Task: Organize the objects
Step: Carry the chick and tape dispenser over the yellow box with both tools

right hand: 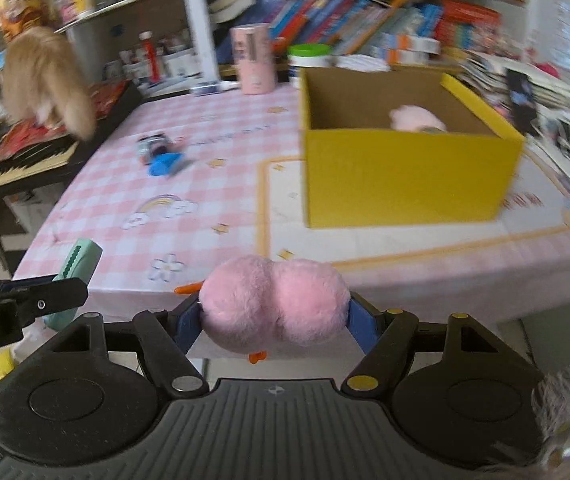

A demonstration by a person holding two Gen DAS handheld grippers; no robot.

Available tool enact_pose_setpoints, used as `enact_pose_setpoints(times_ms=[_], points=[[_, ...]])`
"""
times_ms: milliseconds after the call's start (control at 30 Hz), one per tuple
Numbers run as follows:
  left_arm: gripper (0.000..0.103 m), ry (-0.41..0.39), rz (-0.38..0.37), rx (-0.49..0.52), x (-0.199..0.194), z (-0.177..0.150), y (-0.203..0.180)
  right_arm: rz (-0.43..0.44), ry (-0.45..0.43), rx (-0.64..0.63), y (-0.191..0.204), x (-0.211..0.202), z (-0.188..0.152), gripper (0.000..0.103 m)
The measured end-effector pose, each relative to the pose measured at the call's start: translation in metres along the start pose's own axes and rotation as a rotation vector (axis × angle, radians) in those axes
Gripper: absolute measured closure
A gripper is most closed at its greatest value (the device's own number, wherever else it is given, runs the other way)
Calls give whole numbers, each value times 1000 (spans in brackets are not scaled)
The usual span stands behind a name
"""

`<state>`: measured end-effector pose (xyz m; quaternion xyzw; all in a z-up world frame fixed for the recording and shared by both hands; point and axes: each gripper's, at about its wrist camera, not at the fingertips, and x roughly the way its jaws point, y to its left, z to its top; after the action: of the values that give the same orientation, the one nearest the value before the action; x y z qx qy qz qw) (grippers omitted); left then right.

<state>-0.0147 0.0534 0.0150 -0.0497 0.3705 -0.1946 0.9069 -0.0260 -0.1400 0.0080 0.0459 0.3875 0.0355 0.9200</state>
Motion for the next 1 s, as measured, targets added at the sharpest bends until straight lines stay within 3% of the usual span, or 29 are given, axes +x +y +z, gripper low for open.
enact_pose_setpoints(times_ms=[500, 1000], points=[[80, 67, -211, 199, 43, 6, -87, -221, 5, 188, -80, -42, -37, 32], [80, 38, -201, 198, 76, 39, -111, -221, -2, 196, -123, -22, -1, 32]])
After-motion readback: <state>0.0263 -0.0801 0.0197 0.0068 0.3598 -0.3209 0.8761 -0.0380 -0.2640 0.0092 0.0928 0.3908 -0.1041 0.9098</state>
